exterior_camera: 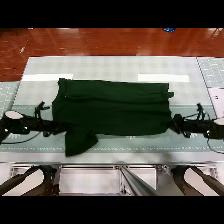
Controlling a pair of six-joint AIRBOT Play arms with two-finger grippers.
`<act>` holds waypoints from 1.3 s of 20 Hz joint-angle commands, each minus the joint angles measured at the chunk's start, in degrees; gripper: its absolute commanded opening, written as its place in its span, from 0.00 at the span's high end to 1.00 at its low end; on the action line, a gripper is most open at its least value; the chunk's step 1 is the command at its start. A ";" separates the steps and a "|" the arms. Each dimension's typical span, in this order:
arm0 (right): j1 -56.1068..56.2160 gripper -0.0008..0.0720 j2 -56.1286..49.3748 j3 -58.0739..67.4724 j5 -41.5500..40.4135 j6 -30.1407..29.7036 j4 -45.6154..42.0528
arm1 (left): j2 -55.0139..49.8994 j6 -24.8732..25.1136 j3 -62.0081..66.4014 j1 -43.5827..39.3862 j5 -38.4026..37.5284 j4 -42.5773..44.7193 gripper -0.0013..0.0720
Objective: Fold the shirts.
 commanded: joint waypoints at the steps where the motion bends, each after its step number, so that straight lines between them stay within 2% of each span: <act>1: 1.33 0.95 -0.15 9.01 4.28 -0.83 -0.55 | -0.26 1.88 8.81 1.40 -4.31 -2.95 0.96; 5: 5.44 0.95 -6.34 20.70 3.15 -0.04 -0.52 | -8.24 1.11 22.64 -0.11 -3.48 -5.25 0.96; 8: 7.93 0.95 -15.10 29.46 0.07 2.56 -0.11 | -17.92 -1.77 34.21 -3.10 -3.48 -6.78 0.96; 14: 8.13 0.95 -28.37 43.93 -0.26 3.85 3.41 | -33.35 -8.07 54.21 -5.55 -3.54 -6.73 0.96; 20: 9.81 0.95 -36.22 48.00 -3.61 3.89 4.24 | -43.12 -8.68 62.62 -6.32 -3.41 -6.75 0.96; 21: 9.79 0.89 -37.20 48.00 -4.48 3.89 5.03 | -43.98 -8.68 62.62 -6.62 -3.21 -6.75 0.96; 22: 9.79 0.61 -37.92 47.98 -5.60 4.07 5.27 | -44.70 -8.74 62.62 -6.93 -3.23 -6.75 0.84; 23: 9.75 0.42 -38.12 48.00 -5.79 3.96 5.57 | -45.00 -8.72 62.62 -7.15 -3.41 -6.75 0.46; 24: 9.40 0.42 -37.68 48.11 -5.60 3.96 5.44 | -44.94 -8.72 62.97 -6.86 -3.80 -6.73 0.29; 26: 6.67 0.42 -35.63 49.59 -1.27 3.87 5.44 | -44.76 -8.74 67.25 -4.20 -7.80 -6.54 0.29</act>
